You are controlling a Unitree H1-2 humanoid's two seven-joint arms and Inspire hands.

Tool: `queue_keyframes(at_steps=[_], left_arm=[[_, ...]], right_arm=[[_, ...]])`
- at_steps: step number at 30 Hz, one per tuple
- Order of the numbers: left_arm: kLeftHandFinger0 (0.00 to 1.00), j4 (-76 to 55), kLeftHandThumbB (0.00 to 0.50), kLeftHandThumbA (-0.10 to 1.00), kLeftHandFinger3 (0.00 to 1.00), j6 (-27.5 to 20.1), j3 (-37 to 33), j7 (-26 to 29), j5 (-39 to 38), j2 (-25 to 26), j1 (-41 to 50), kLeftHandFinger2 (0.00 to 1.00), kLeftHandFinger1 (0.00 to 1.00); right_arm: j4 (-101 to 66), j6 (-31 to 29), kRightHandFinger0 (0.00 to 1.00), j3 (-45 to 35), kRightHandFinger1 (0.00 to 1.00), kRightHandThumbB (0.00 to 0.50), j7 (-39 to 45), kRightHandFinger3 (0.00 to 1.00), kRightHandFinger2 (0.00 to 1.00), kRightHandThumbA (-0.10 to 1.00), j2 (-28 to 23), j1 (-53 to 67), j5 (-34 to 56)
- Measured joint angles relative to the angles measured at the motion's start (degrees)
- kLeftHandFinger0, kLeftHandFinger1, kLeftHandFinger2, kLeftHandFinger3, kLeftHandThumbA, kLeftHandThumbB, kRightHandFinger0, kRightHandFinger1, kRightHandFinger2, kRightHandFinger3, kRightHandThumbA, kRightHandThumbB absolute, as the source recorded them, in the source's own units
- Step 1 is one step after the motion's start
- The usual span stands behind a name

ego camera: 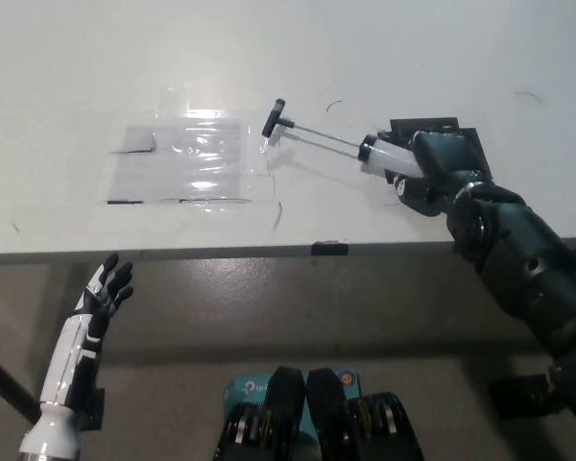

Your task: The robot uses right hand to pick up a small white air pumper and uses its left hand to compress it, and then puts it on the desk

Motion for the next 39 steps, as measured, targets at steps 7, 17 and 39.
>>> queue_keyframes(at_steps=[7, 17, 39], left_arm=[[1.00, -0.20, 0.204, 1.00, 1.00, 0.14, 0.20, -0.17, -1.36, -0.01, -0.70, 1.00, 1.00], [1.00, -0.19, 0.238, 1.00, 1.00, 0.26, 0.49, -0.22, -2.07, -0.01, -4.54, 1.00, 1.00], [1.00, 1.16, 0.262, 1.00, 1.00, 0.50, 2.57, 0.05, -3.21, -0.01, -17.26, 1.00, 1.00]], right_arm=[[-15.17, -1.18, 0.00, -1.01, 0.40, 0.123, 0.34, 0.85, 0.76, -0.10, -3.40, 4.14, 0.00], [-38.63, 0.84, 0.00, -1.08, 0.49, 0.118, 5.49, 0.83, 0.87, -0.10, -5.08, 16.05, -0.13], [-85.17, 10.46, 0.05, -1.35, 0.56, 0.135, 25.90, 0.94, 0.85, -0.10, -13.79, 25.02, 0.97]])
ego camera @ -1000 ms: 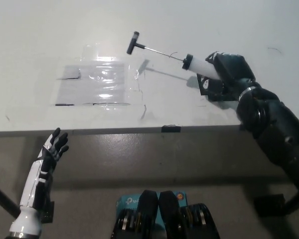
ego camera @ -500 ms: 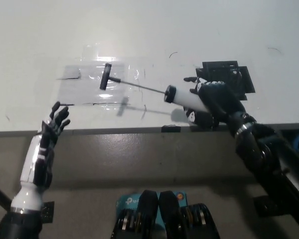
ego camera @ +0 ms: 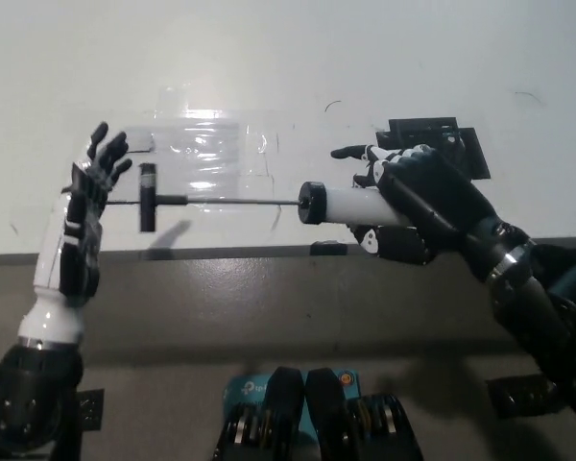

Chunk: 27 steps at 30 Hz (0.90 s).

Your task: The robot uses right hand to pick up a small white air pumper and uses its left hand to compress it, and then puts it on the desk

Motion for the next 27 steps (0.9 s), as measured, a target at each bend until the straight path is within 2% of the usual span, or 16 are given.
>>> queue_keyframes(at_steps=[2, 10, 13, 16, 18, 27], left_arm=[[1.00, 0.37, 0.274, 1.00, 1.00, 0.12, 0.37, 0.03, 0.00, -0.03, -0.88, 1.00, 1.00], [1.00, 0.33, 0.300, 1.00, 1.00, 1.56, -0.05, 0.04, 0.35, -1.19, -2.51, 1.00, 1.00], [1.00, -0.93, 0.303, 1.00, 1.00, 1.95, -0.81, 0.04, 0.64, -2.38, -2.46, 1.00, 1.00], [1.00, -3.47, 0.290, 1.00, 1.00, 2.27, -1.74, 0.02, 0.80, -3.61, -2.25, 1.00, 1.00], [1.00, -5.26, 0.305, 1.00, 1.00, 2.37, -2.26, 0.00, 0.90, -4.27, -1.70, 1.00, 1.00], [1.00, -11.76, 0.309, 1.00, 1.00, 3.56, -3.59, -0.04, 1.27, -5.26, 3.19, 1.00, 1.00]], right_arm=[[-2.57, 1.17, 0.02, -0.16, 0.53, 0.120, 2.20, 0.92, 0.83, -0.10, -0.39, 0.00, 0.09], [-6.34, 5.48, 0.01, -0.55, 0.51, 0.129, 10.26, 0.83, 0.85, -0.10, -0.56, 0.00, -0.33], [-6.38, 6.32, 0.00, -0.69, 0.51, 0.121, 12.17, 0.83, 0.86, -0.10, -0.46, 0.00, -0.64], [-6.30, 6.54, 0.00, -0.90, 0.50, 0.138, 13.12, 0.84, 0.86, -0.10, -0.25, 0.00, -0.96], [-6.15, 6.46, 0.00, -1.13, 0.51, 0.139, 13.47, 0.86, 0.86, -0.10, -0.21, 0.00, -1.22], [-5.48, 6.24, 0.00, -2.11, 0.54, 0.115, 14.07, 0.91, 0.86, -0.10, -0.08, 0.00, -1.69]])
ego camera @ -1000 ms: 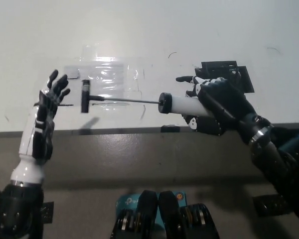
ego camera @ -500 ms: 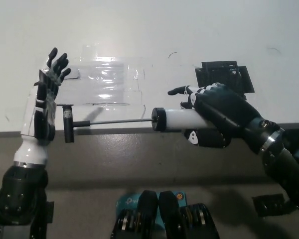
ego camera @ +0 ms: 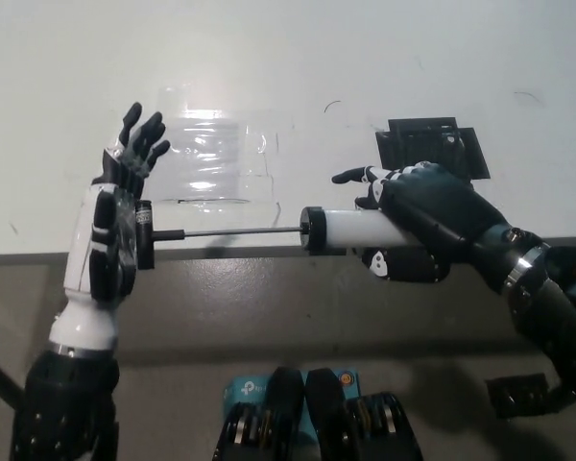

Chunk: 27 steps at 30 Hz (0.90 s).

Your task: The robot uses right hand to pick up a small white air pumper and uses its left hand to compress it, and then puts it on the desk

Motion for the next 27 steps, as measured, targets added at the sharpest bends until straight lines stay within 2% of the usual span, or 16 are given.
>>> queue_keyframes(at_steps=[3, 6, 17, 21, 27], left_arm=[[1.00, -1.49, 0.326, 1.00, 1.00, 0.18, -0.54, -0.01, -0.15, -0.02, 1.19, 1.00, 1.00], [1.00, -2.98, 0.300, 1.00, 1.00, 0.42, -1.08, -0.02, -0.52, -0.01, 2.25, 1.00, 1.00], [1.00, -3.65, 0.308, 1.00, 1.00, 0.99, -1.47, 0.00, -1.04, -0.03, 2.38, 1.00, 1.00], [1.00, -3.35, 0.312, 1.00, 1.00, 1.05, -1.49, 0.02, -1.00, -0.17, 1.85, 1.00, 1.00], [1.00, -2.98, 0.317, 1.00, 1.00, 1.85, -1.58, 0.06, -0.87, -0.49, 0.56, 1.00, 1.00]], right_arm=[[0.23, -0.02, 0.00, -0.14, 0.55, 0.125, 0.04, 0.93, 0.86, -0.10, 0.01, 0.00, -0.02], [0.45, -0.03, 0.01, -0.26, 0.55, 0.123, 0.05, 0.95, 0.86, -0.10, 0.02, 0.00, -0.03], [0.51, -0.04, 0.03, -0.86, 0.56, 0.137, 0.42, 0.95, 0.87, -0.10, 0.47, 0.00, -0.16], [0.50, -0.01, 0.00, -0.85, 0.51, 0.104, 0.70, 0.86, 0.83, -0.10, 1.21, 0.00, -0.30], [0.50, 0.19, 0.00, -0.84, 0.52, 0.120, 1.82, 0.90, 0.84, -0.10, 2.73, 0.00, -0.66]])
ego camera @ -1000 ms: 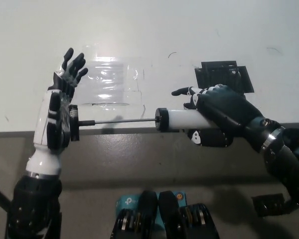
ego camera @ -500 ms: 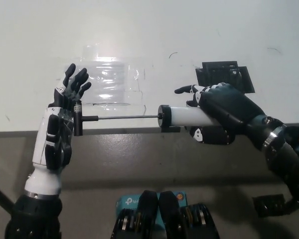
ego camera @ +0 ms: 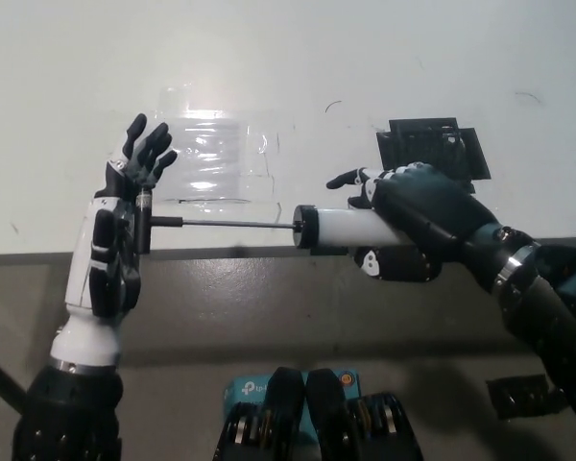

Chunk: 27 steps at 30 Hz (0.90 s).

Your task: The robot uses right hand to pick up a small white air pumper and uses its left hand to compress it, and then puts it on the desk

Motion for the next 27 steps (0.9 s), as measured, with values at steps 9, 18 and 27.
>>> queue_keyframes(at_steps=[9, 18, 27], left_arm=[[1.00, 1.08, 0.305, 1.00, 1.00, 0.54, -0.55, 0.00, 0.67, -0.85, -1.61, 1.00, 1.00], [1.00, 1.15, 0.307, 1.00, 1.00, 0.95, -0.94, 0.00, 1.46, -1.47, -2.19, 1.00, 1.00], [1.00, 0.80, 0.308, 1.00, 1.00, 1.75, -2.32, -0.01, 2.37, -2.27, -2.28, 1.00, 1.00]], right_arm=[[0.01, 0.13, 0.03, 0.31, 0.57, 0.154, 1.45, 0.99, 0.88, -0.10, 2.22, -0.18, -1.49], [0.02, 0.58, 0.04, 1.09, 0.58, 0.169, 2.80, 0.97, 0.89, -0.10, 3.43, -1.16, -2.62], [0.20, 0.61, 0.02, 1.47, 0.55, 0.171, 3.98, 0.92, 0.87, -0.10, 4.42, -2.93, -3.54]])
